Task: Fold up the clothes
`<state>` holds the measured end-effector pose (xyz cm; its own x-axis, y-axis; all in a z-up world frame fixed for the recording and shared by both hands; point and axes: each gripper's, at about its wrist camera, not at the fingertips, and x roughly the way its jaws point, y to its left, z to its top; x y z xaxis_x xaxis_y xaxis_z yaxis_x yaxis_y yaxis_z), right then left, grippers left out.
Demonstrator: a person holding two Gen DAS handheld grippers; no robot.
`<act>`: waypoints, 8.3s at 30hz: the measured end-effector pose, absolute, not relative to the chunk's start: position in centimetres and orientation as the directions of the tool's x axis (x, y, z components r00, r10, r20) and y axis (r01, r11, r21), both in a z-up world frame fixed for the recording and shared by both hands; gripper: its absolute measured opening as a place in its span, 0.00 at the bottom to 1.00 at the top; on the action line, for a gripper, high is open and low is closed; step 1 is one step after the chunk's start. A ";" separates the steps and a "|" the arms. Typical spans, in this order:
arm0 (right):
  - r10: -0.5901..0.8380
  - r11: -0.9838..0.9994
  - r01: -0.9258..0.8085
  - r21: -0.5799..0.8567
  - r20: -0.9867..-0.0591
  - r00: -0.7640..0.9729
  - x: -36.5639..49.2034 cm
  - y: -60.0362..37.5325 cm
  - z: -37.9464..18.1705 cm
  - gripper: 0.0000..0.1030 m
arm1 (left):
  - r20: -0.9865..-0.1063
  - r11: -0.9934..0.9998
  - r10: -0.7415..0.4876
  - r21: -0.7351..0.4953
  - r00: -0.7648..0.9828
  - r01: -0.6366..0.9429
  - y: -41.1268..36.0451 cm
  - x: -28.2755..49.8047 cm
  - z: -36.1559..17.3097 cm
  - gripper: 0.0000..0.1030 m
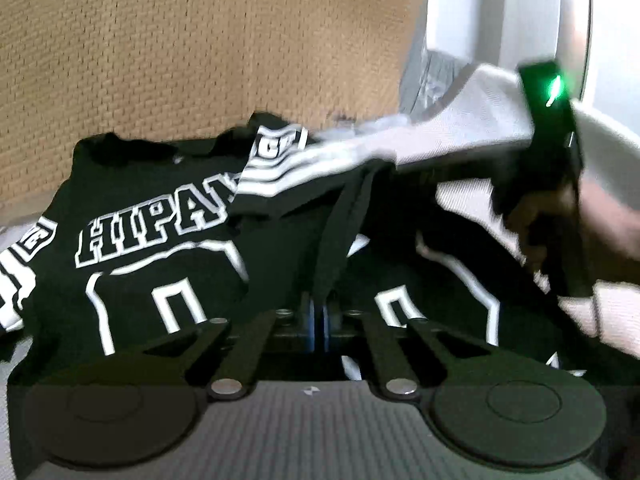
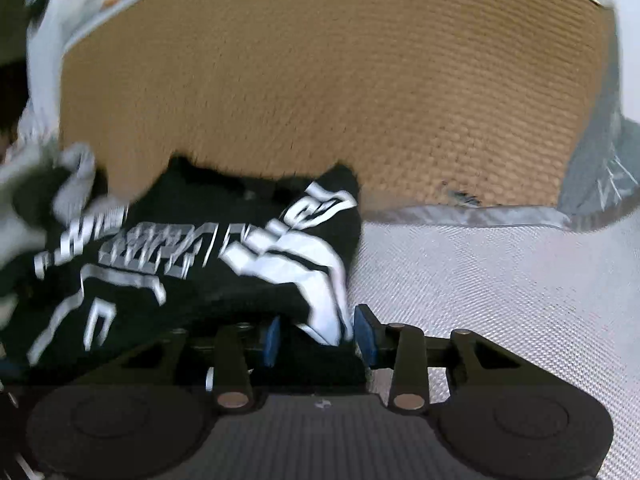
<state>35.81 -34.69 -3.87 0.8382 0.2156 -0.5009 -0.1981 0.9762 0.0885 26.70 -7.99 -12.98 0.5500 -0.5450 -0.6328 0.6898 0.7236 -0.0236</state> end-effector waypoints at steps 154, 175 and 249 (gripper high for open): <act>0.335 0.763 -0.608 -0.218 -0.671 0.662 17.1 -10.2 -7.7 0.32 | -0.769 0.938 -0.182 -0.322 0.613 -0.126 37.0 31.0 -14.3 0.55; 0.313 0.759 -0.609 -0.229 -0.692 0.651 17.8 -8.6 -8.5 0.33 | -0.645 0.706 -0.213 -0.621 0.734 -0.341 42.5 31.9 -17.2 0.47; 0.062 0.995 -0.097 -0.017 -0.655 0.753 12.1 -29.2 -4.6 0.38 | -0.686 0.328 -0.698 -0.052 0.205 0.943 -7.4 16.9 -10.5 0.06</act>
